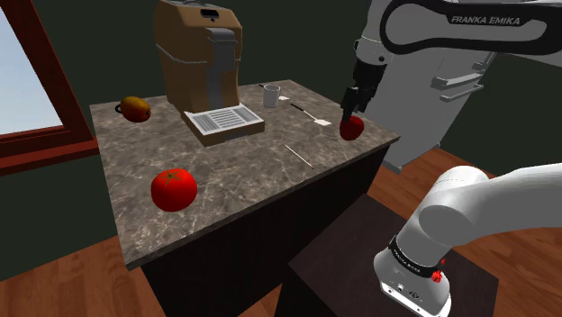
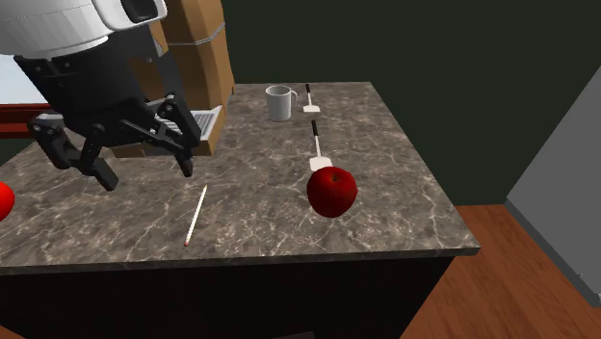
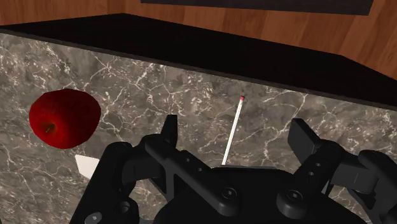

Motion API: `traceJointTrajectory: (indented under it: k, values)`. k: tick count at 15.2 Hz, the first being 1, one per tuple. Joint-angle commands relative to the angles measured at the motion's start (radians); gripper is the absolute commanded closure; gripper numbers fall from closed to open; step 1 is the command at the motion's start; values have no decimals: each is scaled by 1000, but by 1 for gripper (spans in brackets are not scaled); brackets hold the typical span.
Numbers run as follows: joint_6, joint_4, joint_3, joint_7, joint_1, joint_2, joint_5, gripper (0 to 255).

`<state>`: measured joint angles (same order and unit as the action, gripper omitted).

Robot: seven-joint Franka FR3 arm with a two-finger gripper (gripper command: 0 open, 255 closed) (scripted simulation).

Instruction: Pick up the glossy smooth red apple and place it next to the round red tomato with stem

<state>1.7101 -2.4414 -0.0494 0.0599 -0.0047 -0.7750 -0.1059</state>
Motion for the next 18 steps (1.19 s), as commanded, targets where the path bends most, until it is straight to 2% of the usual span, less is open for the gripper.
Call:
traceJointTrajectory:
  k: [1,6,11,15,18]
  values:
    - [0,0,0,0,0,0,0,0]
    - [71,-5,-152,214,-13,36,-64,0]
    - [147,39,-306,429,-8,128,-101,0]
    - [203,108,-432,609,18,236,-97,0]
    - [240,178,-529,752,49,337,-65,0]
